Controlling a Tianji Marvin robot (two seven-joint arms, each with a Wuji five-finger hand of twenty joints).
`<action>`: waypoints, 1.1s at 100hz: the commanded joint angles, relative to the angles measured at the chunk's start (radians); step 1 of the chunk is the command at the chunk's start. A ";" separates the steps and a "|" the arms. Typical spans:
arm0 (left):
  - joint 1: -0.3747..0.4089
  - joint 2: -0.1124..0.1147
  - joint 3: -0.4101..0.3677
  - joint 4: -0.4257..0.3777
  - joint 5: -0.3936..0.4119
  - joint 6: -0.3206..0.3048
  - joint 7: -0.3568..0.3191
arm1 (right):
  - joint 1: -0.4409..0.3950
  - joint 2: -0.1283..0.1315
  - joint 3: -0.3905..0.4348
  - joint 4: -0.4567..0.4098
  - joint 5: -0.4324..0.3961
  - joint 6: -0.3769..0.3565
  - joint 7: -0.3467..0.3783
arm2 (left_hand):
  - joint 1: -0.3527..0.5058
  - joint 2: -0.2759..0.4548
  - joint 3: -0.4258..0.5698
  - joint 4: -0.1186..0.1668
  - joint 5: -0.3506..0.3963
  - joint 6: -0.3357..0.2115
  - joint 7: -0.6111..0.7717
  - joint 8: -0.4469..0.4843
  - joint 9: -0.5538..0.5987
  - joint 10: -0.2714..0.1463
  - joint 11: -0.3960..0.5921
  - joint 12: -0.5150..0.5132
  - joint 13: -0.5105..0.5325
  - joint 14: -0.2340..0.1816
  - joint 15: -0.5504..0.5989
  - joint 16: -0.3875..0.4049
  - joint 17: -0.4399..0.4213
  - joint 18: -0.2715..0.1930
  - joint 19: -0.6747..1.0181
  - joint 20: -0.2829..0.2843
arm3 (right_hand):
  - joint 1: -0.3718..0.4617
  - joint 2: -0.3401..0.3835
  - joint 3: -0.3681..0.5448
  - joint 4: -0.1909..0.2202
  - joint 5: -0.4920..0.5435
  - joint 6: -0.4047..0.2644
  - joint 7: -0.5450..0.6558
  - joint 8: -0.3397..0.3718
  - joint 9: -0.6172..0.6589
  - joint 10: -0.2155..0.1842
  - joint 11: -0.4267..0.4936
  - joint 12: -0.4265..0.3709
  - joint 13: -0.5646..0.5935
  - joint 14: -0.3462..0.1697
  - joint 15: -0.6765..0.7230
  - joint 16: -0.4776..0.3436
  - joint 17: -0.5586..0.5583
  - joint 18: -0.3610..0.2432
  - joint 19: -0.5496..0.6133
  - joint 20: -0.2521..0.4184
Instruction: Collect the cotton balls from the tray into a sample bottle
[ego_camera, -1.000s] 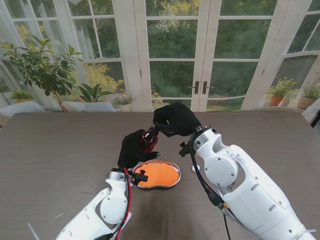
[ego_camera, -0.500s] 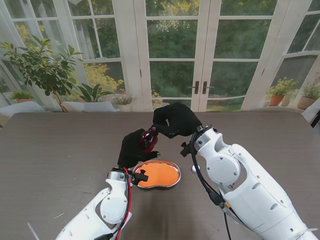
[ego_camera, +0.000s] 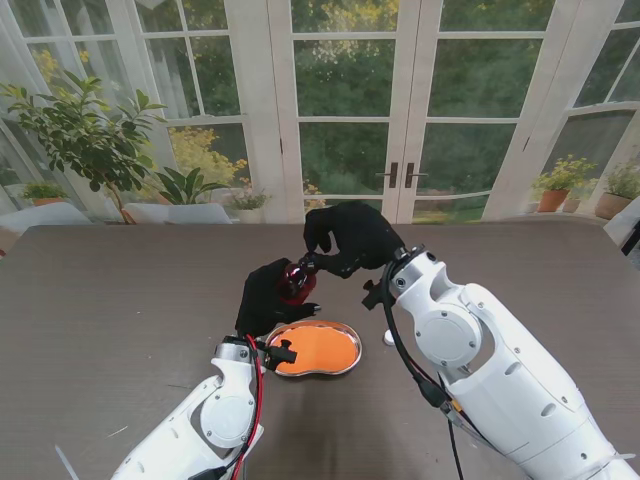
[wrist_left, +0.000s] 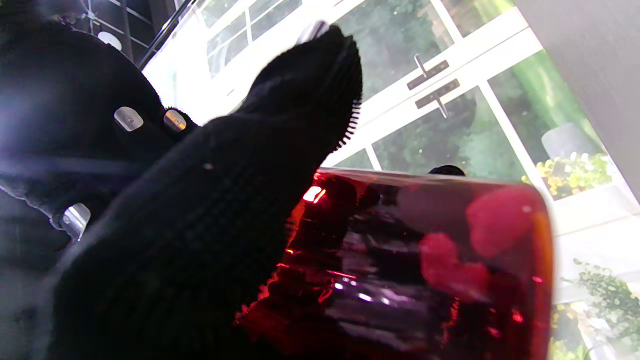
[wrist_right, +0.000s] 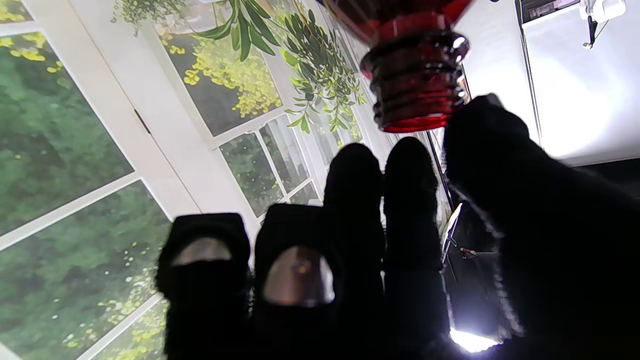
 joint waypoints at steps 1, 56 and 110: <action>0.000 -0.008 0.000 -0.013 -0.004 -0.005 -0.014 | -0.008 -0.003 0.000 0.007 0.000 -0.006 0.007 | 0.083 0.861 0.032 0.036 0.103 -0.176 0.129 0.049 0.032 -0.029 0.006 -0.002 0.002 0.085 -0.002 0.007 -0.035 -0.022 -0.010 0.009 | 0.036 -0.035 0.063 -0.020 0.022 -0.003 -0.003 -0.026 0.007 0.015 -0.010 -0.008 0.021 -0.023 0.011 -0.009 -0.002 -0.024 0.017 0.029; 0.004 -0.004 -0.001 -0.024 -0.008 0.001 -0.028 | -0.017 -0.007 0.037 -0.006 0.035 0.059 0.007 | 0.083 0.862 0.032 0.036 0.100 -0.176 0.130 0.048 0.032 -0.031 0.006 -0.004 0.002 0.086 -0.003 0.007 -0.035 -0.018 -0.013 0.008 | -0.247 0.359 -0.081 0.215 0.001 0.094 -0.378 0.155 -0.010 0.044 -0.061 -0.082 0.018 0.037 -0.074 -0.041 -0.038 -0.003 -0.018 0.030; 0.028 0.004 -0.009 -0.050 0.006 0.001 -0.033 | -0.005 0.058 0.089 0.245 -0.295 -0.055 -0.001 | 0.085 0.860 0.033 0.037 0.098 -0.170 0.131 0.048 0.033 -0.028 0.006 -0.003 0.003 0.088 -0.003 0.008 -0.035 -0.019 -0.013 0.009 | -0.225 0.118 -0.051 0.195 -0.010 0.079 -0.409 0.158 -0.047 0.029 -0.045 -0.088 0.020 0.001 -0.128 -0.059 -0.024 -0.025 -0.034 0.003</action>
